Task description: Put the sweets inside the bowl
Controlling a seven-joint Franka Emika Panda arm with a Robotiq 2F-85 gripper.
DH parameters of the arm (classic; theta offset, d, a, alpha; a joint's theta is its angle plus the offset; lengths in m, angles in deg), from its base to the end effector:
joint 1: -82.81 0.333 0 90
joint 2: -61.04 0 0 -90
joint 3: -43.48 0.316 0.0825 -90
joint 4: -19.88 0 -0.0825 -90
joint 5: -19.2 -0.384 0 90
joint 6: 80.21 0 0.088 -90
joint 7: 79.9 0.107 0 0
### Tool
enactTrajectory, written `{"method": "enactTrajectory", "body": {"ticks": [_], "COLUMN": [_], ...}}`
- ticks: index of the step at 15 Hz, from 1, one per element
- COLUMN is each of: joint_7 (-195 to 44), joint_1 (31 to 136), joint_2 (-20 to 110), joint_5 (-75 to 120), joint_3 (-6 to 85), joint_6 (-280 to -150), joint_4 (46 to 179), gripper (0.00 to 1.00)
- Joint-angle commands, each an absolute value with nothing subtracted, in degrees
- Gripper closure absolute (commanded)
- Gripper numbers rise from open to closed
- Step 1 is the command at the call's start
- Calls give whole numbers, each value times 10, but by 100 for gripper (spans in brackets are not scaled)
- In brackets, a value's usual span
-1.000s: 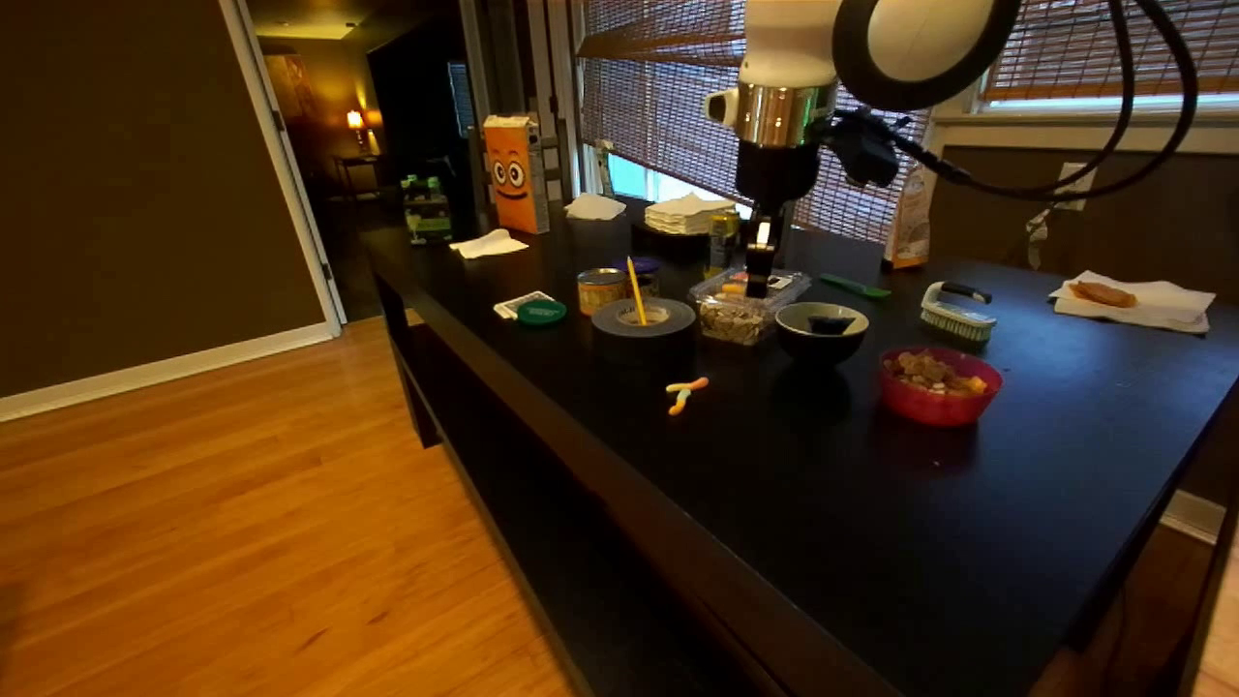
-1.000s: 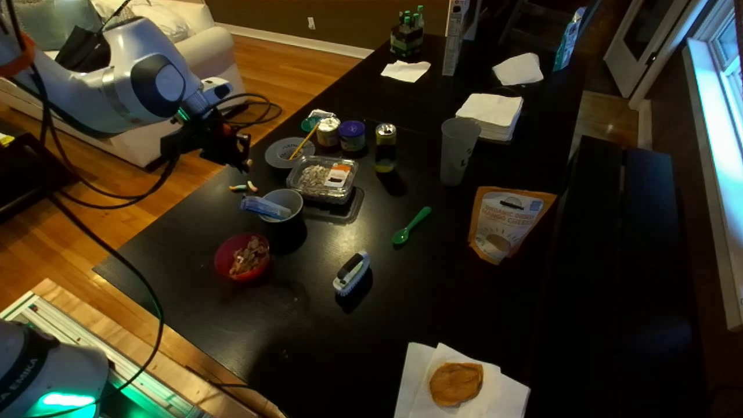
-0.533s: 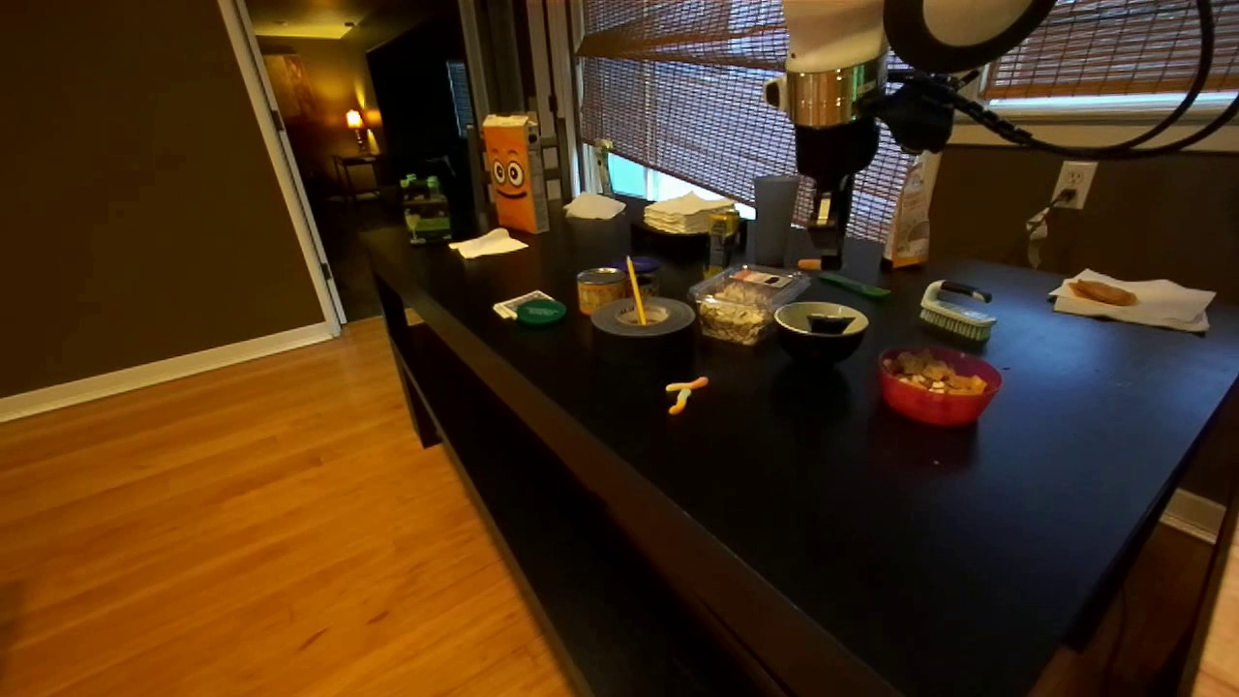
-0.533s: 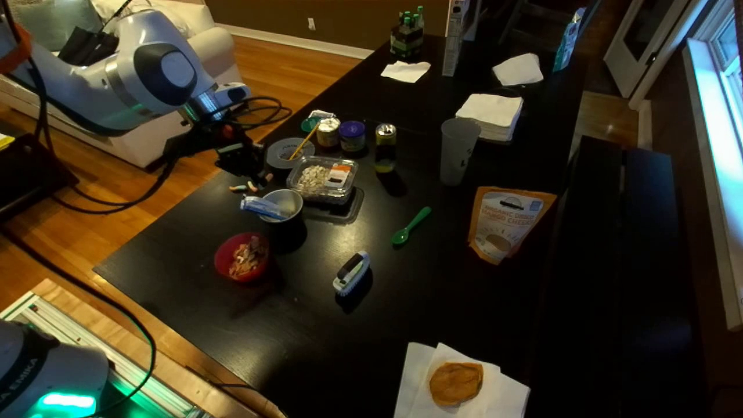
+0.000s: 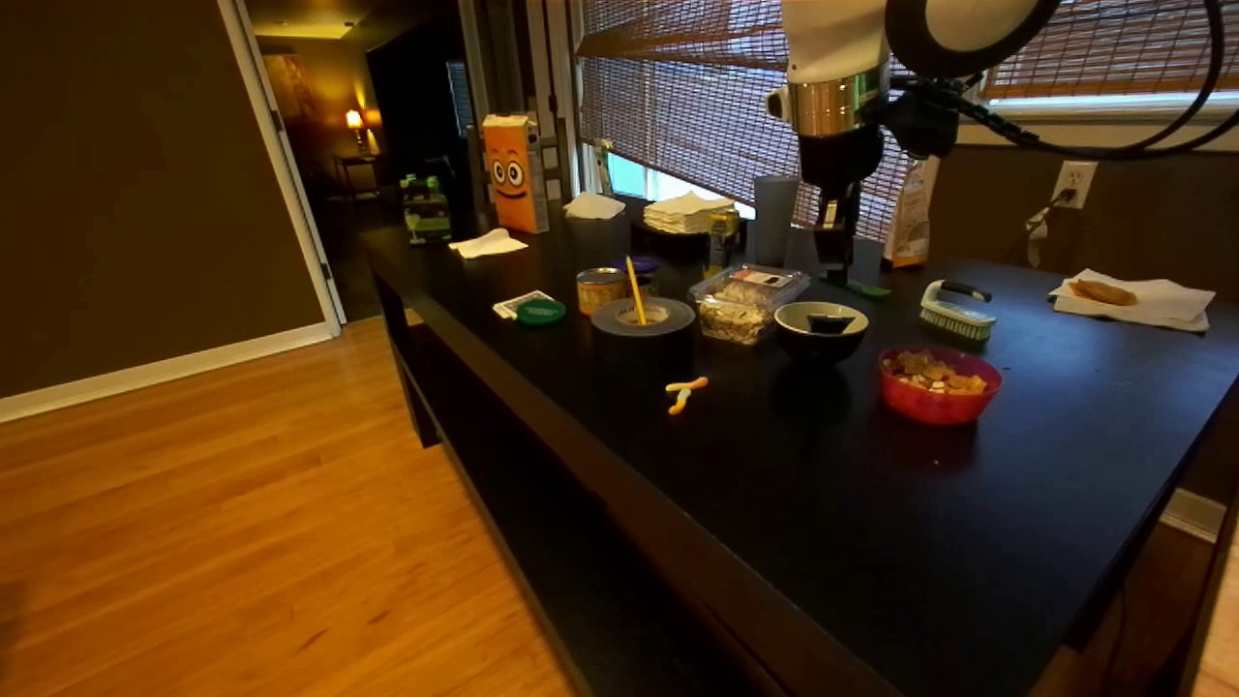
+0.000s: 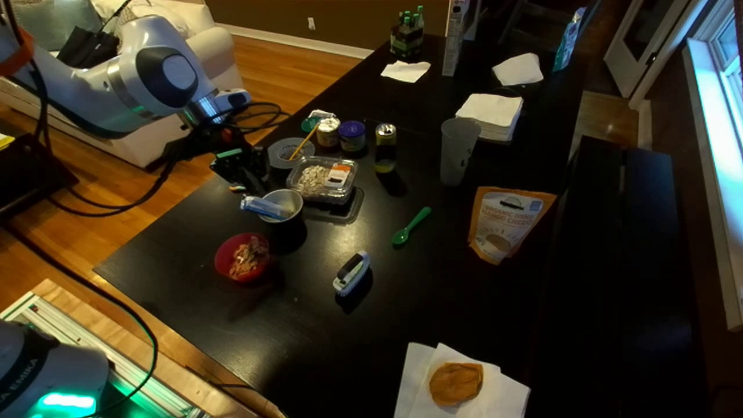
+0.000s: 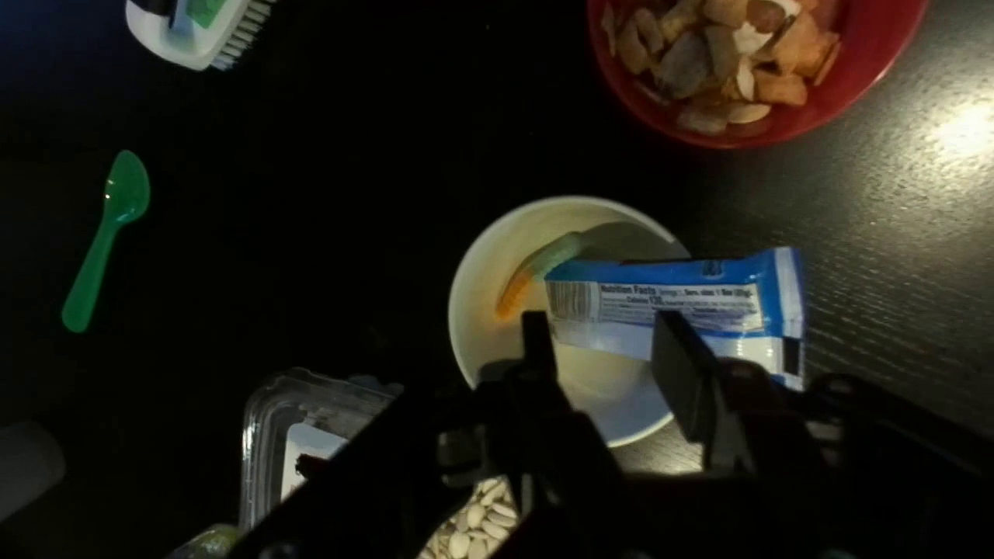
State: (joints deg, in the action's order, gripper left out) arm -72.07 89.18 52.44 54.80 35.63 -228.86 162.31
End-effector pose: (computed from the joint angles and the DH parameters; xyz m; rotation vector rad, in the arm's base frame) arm 0.4675 -0.0022 0.2252 2.7601 0.5322 -0.0359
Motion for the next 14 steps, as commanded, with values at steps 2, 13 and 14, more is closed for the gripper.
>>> {"method": "enactTrajectory", "body": {"ticks": [2, 13, 14], "joint_7": [-779, -928, -928], "joint_1": [886, 913, 913], "joint_2": [537, 482, 480], "joint_5": [491, 486, 486], "joint_3": [423, 486, 486], "joint_6": [-2327, -2334, -2335], "joint_4": [1645, 1624, 1624], "gripper": [21, 0, 0]}}
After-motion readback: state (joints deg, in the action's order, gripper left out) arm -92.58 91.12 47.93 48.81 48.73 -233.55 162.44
